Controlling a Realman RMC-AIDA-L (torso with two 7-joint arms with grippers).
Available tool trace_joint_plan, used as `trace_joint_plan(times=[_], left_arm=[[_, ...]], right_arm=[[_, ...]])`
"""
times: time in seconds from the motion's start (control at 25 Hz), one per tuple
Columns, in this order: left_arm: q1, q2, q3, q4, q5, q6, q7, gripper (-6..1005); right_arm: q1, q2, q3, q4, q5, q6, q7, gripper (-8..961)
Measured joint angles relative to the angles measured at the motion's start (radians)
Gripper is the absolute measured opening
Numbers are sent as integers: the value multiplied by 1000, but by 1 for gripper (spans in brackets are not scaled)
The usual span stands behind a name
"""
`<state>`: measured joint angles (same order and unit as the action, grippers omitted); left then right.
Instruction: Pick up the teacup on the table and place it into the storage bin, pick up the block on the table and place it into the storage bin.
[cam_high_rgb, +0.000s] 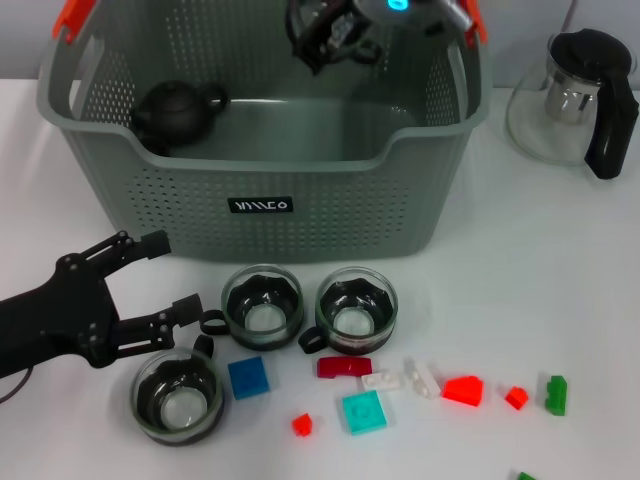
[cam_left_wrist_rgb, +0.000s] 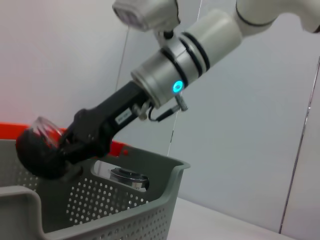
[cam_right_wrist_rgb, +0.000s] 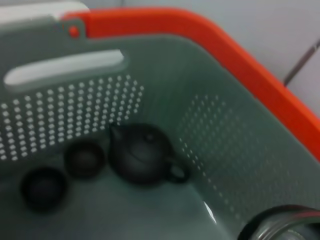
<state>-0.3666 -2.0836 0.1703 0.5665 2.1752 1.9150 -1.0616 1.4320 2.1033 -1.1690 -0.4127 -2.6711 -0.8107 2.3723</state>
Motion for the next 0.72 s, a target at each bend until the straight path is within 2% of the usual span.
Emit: trace_joint_plan(times=[0.36,0.72], left_arm=[[0,-3,4,-2,0,-1,1,945],[7,-8,4,-2,0,-2,2,946]], right_arm=[[-47,8,-8,92,20,93,-17,101],[-61,9,-11,106,41,72,-52,130]])
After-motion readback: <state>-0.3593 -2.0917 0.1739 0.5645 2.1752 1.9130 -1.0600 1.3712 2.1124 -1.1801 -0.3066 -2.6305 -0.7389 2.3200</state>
